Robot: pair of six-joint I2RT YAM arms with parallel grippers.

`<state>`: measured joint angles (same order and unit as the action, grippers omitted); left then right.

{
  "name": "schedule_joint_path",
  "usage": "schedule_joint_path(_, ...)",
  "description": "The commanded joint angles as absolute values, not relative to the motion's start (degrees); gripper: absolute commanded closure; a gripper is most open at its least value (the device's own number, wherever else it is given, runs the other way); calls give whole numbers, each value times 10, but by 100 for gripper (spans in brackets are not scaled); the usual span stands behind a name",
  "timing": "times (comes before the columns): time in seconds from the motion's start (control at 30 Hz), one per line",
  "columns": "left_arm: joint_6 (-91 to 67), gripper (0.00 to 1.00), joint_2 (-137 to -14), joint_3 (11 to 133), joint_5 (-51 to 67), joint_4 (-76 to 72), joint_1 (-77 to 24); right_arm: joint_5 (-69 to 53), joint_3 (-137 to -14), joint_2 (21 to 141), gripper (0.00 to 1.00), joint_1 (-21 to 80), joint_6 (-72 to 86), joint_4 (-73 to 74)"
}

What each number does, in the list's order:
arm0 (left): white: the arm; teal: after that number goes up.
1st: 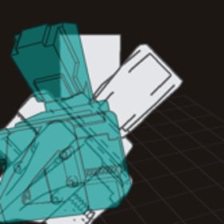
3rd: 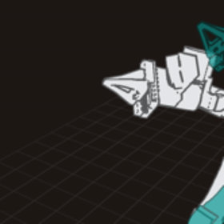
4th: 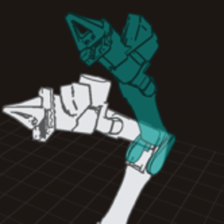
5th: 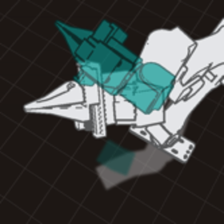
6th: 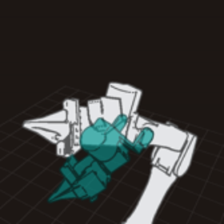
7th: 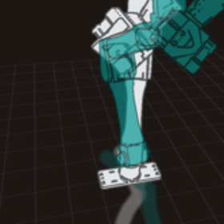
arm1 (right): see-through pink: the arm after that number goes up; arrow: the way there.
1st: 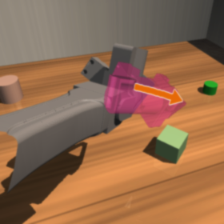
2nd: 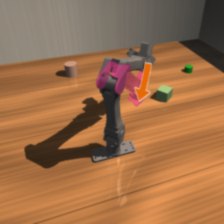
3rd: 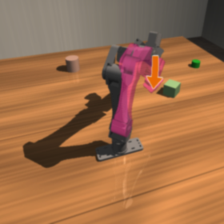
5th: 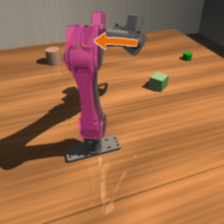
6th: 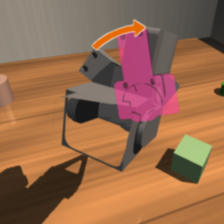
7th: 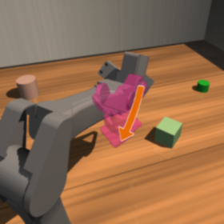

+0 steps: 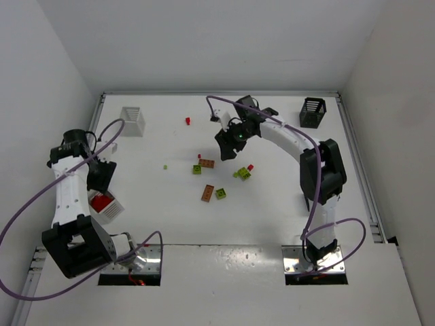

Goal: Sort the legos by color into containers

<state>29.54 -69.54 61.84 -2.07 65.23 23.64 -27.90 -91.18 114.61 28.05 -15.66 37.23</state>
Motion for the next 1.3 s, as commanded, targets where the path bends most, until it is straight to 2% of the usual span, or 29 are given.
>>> schedule_joint_path(0.0, 294, 39, -694, 687, 28, 639, 245, -242, -961, 1170, 43, 274, -60, 300)
schedule_joint_path(0.17, 245, 39, -705, 736, 76, 628, 240, -188, -1038, 1215, 45, 281, 96, 193)
schedule_joint_path(0.37, 202, 39, -705, 758, 98, 623, 225, -92, -1123, 1309, 53, 319, 228, 124)
schedule_joint_path(0.5, 196, 39, -710, 764, 103, 628, 225, -28, -1136, 1362, 56, 338, 209, 64)
schedule_joint_path(0.7, 179, 39, -710, 764, 113, 634, 225, 60, -1316, 1502, 59, 372, 177, 99)
schedule_joint_path(0.9, 179, 39, -705, 769, 108, 639, 225, 75, -1328, 1535, 60, 382, 140, 47)
schedule_joint_path(1.1, 174, 39, -705, 769, 108, 639, 225, 142, -1334, 1569, 60, 382, 120, 9)
schedule_joint_path(1.27, 174, 39, -705, 763, 108, 634, 225, 118, -1334, 1588, 60, 382, 115, -63)
